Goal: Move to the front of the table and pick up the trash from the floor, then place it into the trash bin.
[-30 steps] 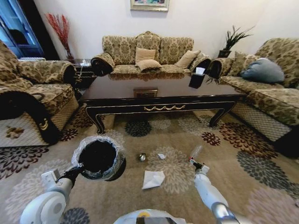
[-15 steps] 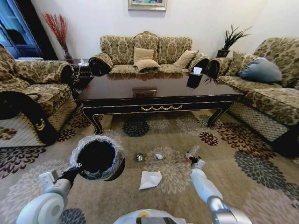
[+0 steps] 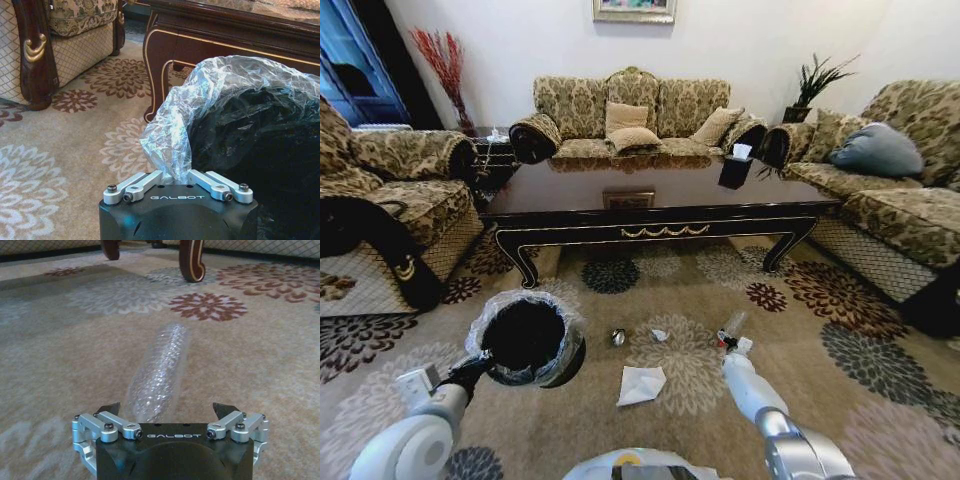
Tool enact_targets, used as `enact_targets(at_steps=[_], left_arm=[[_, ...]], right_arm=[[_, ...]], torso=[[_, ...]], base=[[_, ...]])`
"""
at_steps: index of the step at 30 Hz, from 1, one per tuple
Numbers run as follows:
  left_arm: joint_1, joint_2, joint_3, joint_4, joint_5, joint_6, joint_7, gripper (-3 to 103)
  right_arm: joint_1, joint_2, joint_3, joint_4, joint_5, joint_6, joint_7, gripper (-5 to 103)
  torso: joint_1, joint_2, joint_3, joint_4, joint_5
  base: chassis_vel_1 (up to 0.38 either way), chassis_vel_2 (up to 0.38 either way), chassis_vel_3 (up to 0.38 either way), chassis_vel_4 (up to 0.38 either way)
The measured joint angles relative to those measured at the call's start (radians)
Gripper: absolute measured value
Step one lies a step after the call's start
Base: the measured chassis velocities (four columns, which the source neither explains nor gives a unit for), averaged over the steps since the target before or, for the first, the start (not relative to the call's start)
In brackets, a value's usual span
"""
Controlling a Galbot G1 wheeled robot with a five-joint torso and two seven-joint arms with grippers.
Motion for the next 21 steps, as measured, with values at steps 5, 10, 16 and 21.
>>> enact_targets(at_steps=[5,10,16,21], left_arm=[[-0.002,-0.001,0.003,0.004,0.002,0.0,0.0,2],[-0.004,-0.001,0.004,0.007,0.002,0.0,-0.001,2],[-0.008,-0.002,0.005,0.014,0.003,0.0,-0.001,2],[-0.015,-0.002,0.008,0.019,0.003,0.0,-0.001,2]], right_arm=[[-0.007,0.0,-0.002,0.0,-0.01,-0.008,-0.025,88],[-0.007,0.002,-0.003,0.0,-0.011,-0.014,-0.032,66],[-0.011,0.003,-0.003,0.004,-0.02,-0.016,-0.04,44],[-0.029,0.0,-0.002,0.015,-0.027,-0.016,-0.044,29]], torso=[[0.0,0.0,0.0,-0.0001,0.0001],[0.0,0.0,0.0,0.0,0.0001],[0.0,0.0,0.0,0.0001,0.0],[0.0,0.0,0.0,0.0,0.0001]], base=[[0.0,0.0,0.0,0.0],[0.0,0.0,0.0,0.0],[0.0,0.0,0.0,0.0],[0.0,0.0,0.0,0.0]])
